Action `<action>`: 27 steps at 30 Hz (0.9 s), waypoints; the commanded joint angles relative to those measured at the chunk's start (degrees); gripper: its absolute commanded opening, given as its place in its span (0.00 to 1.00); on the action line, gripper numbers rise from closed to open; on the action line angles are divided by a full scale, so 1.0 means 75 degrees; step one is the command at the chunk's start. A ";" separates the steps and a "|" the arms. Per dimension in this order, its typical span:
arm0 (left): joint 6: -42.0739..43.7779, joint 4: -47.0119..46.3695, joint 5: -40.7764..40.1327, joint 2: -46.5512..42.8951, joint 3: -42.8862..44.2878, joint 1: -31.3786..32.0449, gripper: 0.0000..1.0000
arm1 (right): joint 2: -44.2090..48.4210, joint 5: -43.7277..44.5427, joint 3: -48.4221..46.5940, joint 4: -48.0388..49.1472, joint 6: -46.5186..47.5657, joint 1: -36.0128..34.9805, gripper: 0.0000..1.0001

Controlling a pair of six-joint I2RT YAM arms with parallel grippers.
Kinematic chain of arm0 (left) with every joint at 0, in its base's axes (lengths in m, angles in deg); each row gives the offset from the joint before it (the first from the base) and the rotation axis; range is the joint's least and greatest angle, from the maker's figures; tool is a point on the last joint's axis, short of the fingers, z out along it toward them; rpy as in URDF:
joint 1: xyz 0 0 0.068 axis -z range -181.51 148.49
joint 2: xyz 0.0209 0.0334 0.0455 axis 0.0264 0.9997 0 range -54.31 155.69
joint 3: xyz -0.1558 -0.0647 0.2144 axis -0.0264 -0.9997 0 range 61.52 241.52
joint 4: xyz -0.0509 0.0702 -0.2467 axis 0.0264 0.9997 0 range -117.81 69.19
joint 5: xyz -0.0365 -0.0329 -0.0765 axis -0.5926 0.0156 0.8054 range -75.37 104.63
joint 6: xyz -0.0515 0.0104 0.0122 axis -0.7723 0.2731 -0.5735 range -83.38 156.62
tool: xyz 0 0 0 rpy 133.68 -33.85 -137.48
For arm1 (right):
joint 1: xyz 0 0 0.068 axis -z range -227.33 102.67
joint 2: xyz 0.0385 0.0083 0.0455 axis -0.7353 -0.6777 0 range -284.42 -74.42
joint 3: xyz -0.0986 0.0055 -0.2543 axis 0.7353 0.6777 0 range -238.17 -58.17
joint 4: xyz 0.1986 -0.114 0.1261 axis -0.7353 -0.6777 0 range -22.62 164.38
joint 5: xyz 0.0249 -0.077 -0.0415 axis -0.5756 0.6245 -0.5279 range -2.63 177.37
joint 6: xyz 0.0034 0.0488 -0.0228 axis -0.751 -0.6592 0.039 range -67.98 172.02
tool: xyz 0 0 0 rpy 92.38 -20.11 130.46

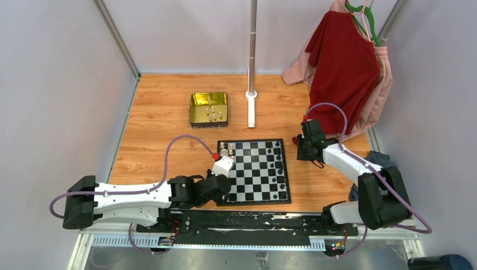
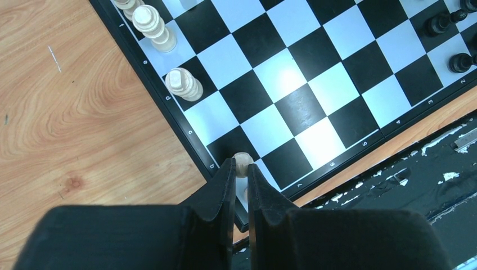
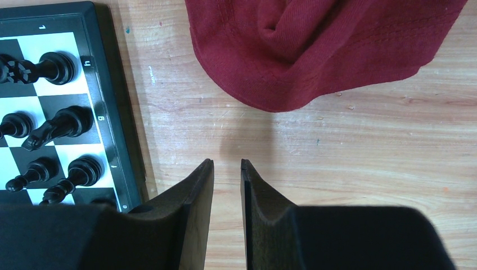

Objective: Set up the chess pieces on the board
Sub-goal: Place the chess piece on the chessboard.

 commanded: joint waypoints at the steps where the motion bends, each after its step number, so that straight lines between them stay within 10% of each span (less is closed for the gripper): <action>1: 0.0053 -0.0307 -0.0318 -0.0002 -0.0153 0.0056 0.00 | -0.0071 -0.0005 0.0029 0.0020 0.0127 -0.0055 0.29; 27: 0.0221 -0.0754 -0.0665 -0.0384 -0.0629 0.0043 0.00 | -0.0216 0.0043 -0.0097 -0.0051 0.0145 -0.0043 0.29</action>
